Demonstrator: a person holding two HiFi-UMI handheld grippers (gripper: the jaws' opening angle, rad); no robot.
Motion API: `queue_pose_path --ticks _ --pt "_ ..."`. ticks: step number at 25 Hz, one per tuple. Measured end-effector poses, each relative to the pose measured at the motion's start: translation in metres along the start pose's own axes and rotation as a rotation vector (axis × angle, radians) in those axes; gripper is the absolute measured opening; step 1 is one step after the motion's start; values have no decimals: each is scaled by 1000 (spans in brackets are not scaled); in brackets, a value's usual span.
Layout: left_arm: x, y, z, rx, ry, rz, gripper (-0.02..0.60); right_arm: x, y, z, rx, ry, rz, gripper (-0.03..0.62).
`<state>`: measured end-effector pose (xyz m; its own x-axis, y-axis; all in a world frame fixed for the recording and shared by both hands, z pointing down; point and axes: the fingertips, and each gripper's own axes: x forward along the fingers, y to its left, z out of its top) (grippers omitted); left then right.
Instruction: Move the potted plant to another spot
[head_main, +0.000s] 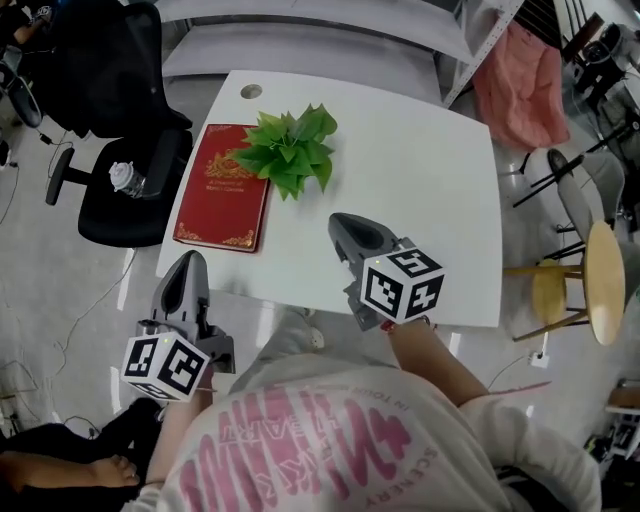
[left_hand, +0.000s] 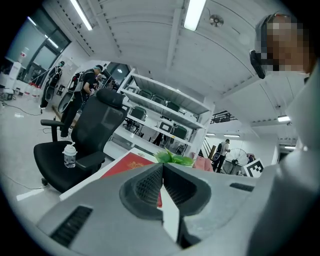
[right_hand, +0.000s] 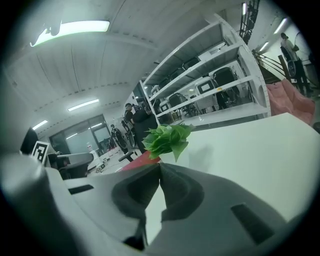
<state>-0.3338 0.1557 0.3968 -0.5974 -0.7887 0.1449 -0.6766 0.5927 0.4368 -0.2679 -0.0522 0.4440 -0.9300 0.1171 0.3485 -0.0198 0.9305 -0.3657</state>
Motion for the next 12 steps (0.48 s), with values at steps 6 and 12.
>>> queue_pose_path --ticks 6,12 --pt "34 18 -1 -21 32 -8 5 28 -20 -1 30 29 -44 6" --pt "63 34 0 -44 74 -4 5 56 -41 -6 69 64 -54 6"
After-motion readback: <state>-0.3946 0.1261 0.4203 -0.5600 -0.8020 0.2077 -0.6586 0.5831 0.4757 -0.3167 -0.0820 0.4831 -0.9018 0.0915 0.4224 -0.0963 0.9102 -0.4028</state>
